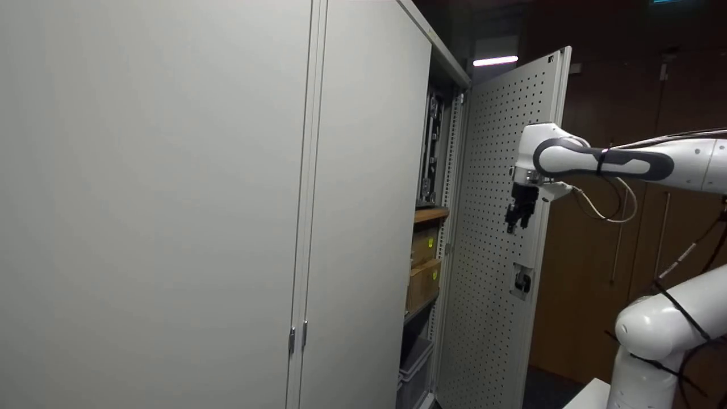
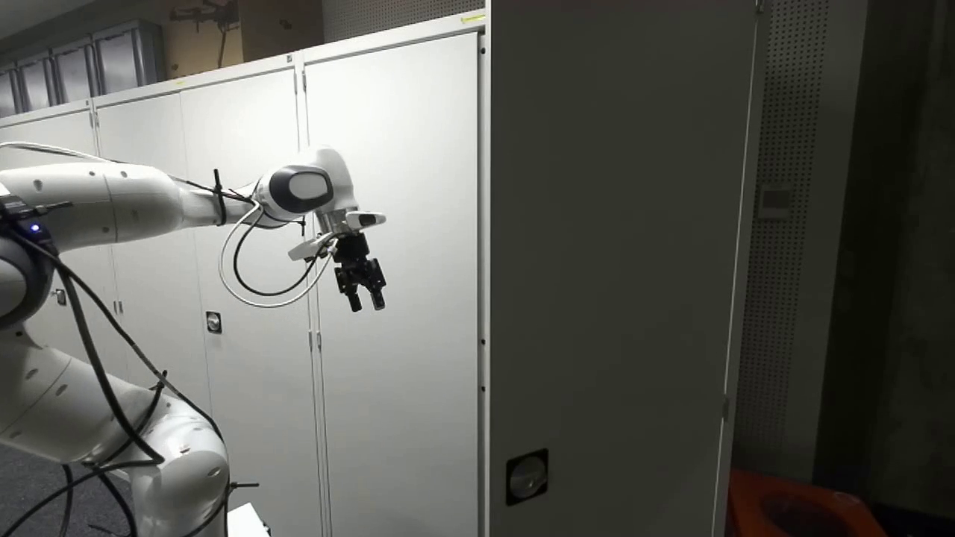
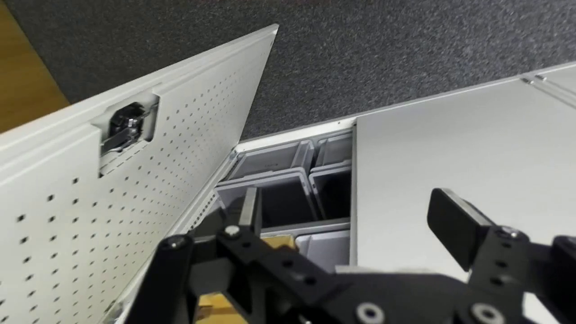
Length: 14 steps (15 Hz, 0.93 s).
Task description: Close the cupboard door
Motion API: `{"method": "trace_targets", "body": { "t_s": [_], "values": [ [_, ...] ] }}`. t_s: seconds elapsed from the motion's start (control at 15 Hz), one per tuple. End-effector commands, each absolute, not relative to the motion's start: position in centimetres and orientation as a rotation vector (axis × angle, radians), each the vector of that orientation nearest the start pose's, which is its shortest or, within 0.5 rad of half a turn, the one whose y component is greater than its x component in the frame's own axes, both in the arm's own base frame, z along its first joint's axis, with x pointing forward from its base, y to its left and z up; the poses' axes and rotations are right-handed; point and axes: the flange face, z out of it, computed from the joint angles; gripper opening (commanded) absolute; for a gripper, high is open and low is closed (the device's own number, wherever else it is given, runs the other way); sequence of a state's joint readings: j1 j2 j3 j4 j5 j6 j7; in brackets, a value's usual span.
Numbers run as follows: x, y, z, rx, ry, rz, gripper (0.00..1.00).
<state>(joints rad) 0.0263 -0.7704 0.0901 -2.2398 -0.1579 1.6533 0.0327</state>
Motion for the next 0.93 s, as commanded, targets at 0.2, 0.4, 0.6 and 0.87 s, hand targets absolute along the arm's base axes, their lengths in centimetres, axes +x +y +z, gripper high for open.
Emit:
{"method": "trace_targets", "body": {
  "t_s": [0.2, 0.4, 0.6, 0.87],
  "values": [
    [25.2, -4.5, 72.4, -3.358, 0.198, -0.739, 1.00],
    [23.4, -7.5, 74.6, -3.304, 0.290, -0.938, 1.00],
    [22.1, -10.0, 76.1, -3.241, 0.369, -1.111, 1.00],
    [20.8, -13.0, 77.4, -3.224, 0.471, -1.253, 1.00]
  ]
}}
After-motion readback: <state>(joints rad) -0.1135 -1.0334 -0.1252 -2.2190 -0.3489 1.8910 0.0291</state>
